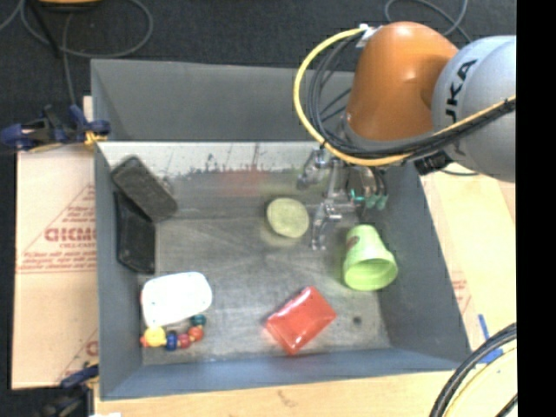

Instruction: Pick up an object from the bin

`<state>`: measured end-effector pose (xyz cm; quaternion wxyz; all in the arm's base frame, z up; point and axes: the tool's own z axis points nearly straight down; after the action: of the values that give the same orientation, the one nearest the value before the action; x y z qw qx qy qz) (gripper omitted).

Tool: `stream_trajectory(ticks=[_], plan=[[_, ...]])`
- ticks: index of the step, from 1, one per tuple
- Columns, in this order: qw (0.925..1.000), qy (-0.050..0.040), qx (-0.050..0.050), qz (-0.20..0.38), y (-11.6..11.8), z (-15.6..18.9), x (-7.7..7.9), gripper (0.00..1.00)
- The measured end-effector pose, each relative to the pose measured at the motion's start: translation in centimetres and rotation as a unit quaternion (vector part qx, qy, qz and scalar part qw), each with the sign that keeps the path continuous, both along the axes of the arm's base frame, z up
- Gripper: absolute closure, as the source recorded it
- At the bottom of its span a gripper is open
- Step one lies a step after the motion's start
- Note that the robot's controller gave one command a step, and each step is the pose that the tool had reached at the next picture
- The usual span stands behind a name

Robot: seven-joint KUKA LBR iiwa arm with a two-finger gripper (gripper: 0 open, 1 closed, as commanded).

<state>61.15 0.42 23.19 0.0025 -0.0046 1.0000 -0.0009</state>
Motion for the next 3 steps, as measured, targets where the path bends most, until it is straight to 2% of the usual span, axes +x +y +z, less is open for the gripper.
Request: stream_trajectory(ticks=[1,2,3], plan=[[0.9986,-0.0021,0.002,-0.052,-0.5,-3.5,0.2,0.0],[0.9999,-0.0021,0.0,-0.013,-0.7,-10.2,1.0,0.0],[0.9963,-0.0188,0.004,-0.083,-2.7,-14.9,1.9,1.0]])
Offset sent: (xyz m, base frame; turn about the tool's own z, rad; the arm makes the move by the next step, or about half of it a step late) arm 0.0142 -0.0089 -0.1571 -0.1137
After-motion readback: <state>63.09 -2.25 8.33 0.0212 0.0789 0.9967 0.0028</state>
